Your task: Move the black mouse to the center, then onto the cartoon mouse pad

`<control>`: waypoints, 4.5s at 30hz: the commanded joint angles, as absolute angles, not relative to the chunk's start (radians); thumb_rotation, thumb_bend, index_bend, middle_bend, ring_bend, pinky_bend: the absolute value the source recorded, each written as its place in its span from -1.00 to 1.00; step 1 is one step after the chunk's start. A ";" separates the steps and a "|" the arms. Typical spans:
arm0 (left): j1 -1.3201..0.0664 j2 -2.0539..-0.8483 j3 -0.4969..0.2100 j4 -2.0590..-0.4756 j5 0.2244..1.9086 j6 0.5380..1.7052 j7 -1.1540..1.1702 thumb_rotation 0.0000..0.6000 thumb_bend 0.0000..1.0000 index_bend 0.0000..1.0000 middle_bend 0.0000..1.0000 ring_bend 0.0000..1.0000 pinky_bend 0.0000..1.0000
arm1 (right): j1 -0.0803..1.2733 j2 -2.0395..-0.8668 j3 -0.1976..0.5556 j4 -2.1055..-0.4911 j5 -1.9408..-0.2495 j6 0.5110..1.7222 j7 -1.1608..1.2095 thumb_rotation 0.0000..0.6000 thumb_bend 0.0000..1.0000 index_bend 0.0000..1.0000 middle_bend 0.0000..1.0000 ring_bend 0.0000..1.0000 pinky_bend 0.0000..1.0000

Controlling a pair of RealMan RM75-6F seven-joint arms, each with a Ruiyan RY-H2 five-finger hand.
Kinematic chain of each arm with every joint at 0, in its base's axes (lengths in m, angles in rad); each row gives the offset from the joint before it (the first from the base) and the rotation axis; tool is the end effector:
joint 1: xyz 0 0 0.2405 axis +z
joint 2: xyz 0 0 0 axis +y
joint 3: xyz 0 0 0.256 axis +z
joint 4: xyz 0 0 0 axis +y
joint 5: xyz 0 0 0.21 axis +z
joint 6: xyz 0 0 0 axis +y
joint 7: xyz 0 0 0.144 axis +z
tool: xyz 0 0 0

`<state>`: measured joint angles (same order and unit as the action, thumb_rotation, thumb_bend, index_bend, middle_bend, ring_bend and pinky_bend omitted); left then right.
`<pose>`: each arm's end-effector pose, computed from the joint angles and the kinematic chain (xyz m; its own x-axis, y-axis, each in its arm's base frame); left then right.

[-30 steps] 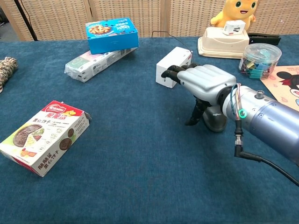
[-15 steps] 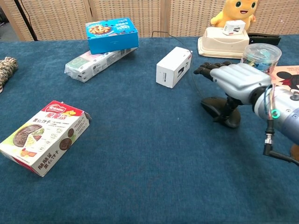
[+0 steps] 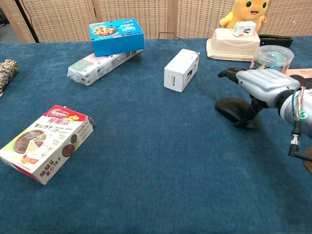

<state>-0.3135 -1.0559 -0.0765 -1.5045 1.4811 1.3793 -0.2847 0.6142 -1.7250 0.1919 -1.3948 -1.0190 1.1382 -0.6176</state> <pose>-0.2918 0.2611 0.1851 0.2865 -0.0057 0.9581 0.9427 -0.1767 -0.2830 -0.1799 -0.3199 -0.0420 0.5194 -0.1908 0.8330 -0.8526 -0.1818 0.4899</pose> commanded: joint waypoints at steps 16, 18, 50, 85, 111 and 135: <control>-0.307 -1.053 -0.085 -1.501 1.486 1.369 -0.291 1.00 -0.80 -1.00 -1.00 -1.00 -1.00 | 0.610 -1.784 0.203 -1.270 -1.078 1.122 -0.452 1.00 -0.83 -0.19 -0.07 -0.13 0.02; -0.307 -1.053 -0.086 -1.501 1.487 1.368 -0.289 1.00 -0.80 -1.00 -1.00 -1.00 -1.00 | 0.607 -1.789 0.202 -1.258 -1.095 1.133 -0.435 1.00 -0.66 -0.15 -0.03 -0.09 0.06; -0.312 -1.064 -0.068 -1.523 1.501 1.320 -0.226 1.00 -0.80 -1.00 -1.00 -1.00 -1.00 | 0.604 -1.508 0.503 -1.262 -0.932 1.155 -0.308 1.00 -0.08 -0.05 0.05 -0.02 0.11; -0.324 -1.055 -0.068 -1.526 1.486 1.280 -0.223 1.00 -0.80 -1.00 -1.00 -1.00 -1.00 | 0.625 -1.717 0.440 -0.748 -0.706 0.894 -0.261 1.00 -0.02 -0.06 0.05 -0.03 0.11; -0.329 -1.054 -0.069 -1.530 1.480 1.265 -0.218 1.00 -0.80 -1.00 -1.00 -1.00 -1.00 | 0.608 -1.813 0.417 -0.551 -0.850 0.804 -0.039 1.00 -0.15 -0.47 -0.39 -0.54 -0.47; -0.322 -1.045 -0.061 -1.536 1.506 1.284 -0.233 1.00 -0.80 -1.00 -1.00 -1.00 -1.00 | 0.452 -1.501 0.414 -1.348 -0.882 1.075 -0.215 1.00 -0.51 -1.00 -1.00 -1.00 -1.00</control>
<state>-0.3224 -1.0456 -0.0614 -1.5358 1.5052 1.2827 -0.2335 0.5045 -1.6010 0.4246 -1.1619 -0.8529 0.9906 -0.1813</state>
